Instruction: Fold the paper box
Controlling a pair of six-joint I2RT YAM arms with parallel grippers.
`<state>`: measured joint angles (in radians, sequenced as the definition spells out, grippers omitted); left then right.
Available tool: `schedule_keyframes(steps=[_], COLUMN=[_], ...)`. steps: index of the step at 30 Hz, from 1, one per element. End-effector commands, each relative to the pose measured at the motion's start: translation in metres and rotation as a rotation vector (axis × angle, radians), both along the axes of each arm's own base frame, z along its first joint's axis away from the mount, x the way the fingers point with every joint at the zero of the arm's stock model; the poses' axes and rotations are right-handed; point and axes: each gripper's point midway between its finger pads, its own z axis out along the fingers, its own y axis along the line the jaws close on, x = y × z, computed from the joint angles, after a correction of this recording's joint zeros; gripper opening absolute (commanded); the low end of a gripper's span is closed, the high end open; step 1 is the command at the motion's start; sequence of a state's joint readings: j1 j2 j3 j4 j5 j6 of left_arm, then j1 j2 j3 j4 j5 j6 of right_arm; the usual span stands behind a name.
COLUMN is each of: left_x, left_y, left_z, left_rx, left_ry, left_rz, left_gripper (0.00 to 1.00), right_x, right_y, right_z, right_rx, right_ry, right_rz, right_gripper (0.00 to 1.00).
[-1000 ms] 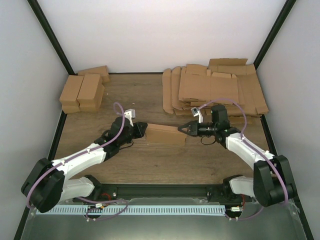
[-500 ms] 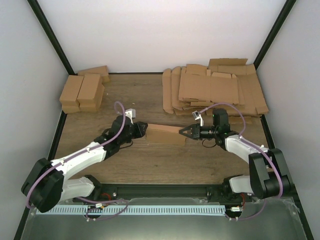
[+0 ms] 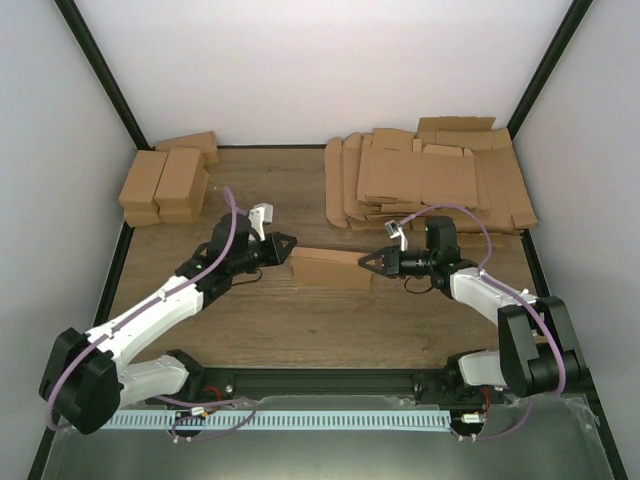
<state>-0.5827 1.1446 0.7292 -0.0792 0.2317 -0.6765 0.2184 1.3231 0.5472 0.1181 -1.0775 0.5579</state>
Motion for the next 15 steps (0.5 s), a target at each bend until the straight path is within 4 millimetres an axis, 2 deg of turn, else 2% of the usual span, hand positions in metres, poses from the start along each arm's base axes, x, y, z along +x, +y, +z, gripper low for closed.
schedule_keyframes(steps=[1, 8, 11, 15], left_x=[-0.010, -0.013, -0.015, -0.014], left_y=[-0.011, -0.005, -0.002, 0.002], left_z=[-0.020, -0.076, -0.081, -0.069], left_rx=[-0.061, -0.021, -0.011, 0.010], left_ry=[0.052, 0.152, 0.158, 0.134], left_rz=[-0.075, -0.044, -0.033, -0.023], left_gripper=[0.04, 0.04, 0.04, 0.04], right_x=[0.009, 0.008, 0.009, 0.013], right_y=[-0.010, -0.011, -0.010, -0.010], right_z=[-0.019, -0.020, -0.016, 0.000], right_rx=[-0.073, -0.080, -0.079, -0.080], right_ry=[0.055, 0.053, 0.045, 0.010], right_rz=[-0.068, -0.067, -0.063, -0.067], right_gripper=[0.01, 0.01, 0.01, 0.01])
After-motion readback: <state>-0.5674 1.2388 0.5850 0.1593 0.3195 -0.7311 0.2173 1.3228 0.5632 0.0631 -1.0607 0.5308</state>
